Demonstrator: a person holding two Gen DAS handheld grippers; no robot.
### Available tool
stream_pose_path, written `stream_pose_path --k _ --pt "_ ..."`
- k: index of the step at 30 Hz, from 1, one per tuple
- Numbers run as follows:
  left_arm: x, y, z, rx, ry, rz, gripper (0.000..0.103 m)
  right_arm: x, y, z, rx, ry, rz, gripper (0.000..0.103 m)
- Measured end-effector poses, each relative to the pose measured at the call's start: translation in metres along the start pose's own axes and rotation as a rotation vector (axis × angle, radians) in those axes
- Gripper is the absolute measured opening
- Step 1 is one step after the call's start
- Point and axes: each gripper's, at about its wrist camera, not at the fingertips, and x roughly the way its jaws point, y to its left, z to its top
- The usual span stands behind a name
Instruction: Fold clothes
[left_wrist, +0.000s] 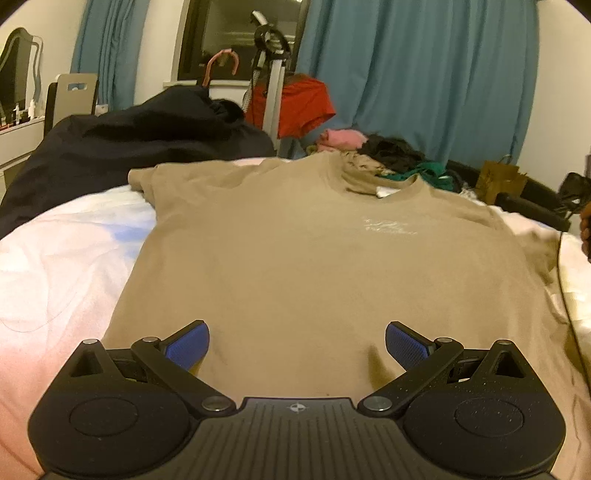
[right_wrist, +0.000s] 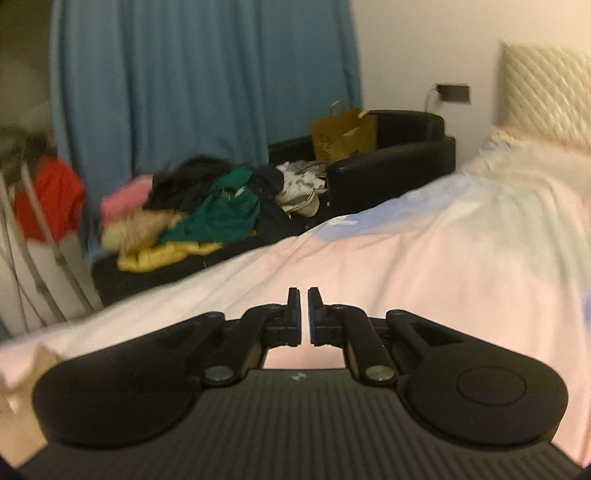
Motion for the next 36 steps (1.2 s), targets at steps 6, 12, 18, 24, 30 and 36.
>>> stream_pose_path --k 6,12,18,24,30,36 --pt "0.007 0.003 0.002 0.002 0.007 0.001 0.103 -0.025 -0.040 -0.058 0.330 0.123 0.237 0.093" --pt "-0.011 0.006 0.001 -0.003 -0.003 -0.013 0.103 -0.073 -0.056 -0.140 0.494 0.214 0.360 0.092" --pt "-0.034 0.004 -0.002 0.008 -0.036 -0.001 0.103 -0.063 -0.044 -0.161 0.482 0.331 0.385 0.094" --pt "-0.033 -0.001 -0.002 0.008 -0.026 0.031 0.103 -0.047 -0.050 -0.167 0.540 0.247 0.435 0.094" --pt "-0.019 -0.002 -0.005 0.002 0.001 0.040 0.103 -0.033 -0.040 -0.161 0.470 0.142 0.477 0.094" --pt "-0.010 -0.002 -0.008 0.026 0.002 0.042 0.103 -0.013 -0.046 -0.149 0.525 0.050 0.584 0.094"
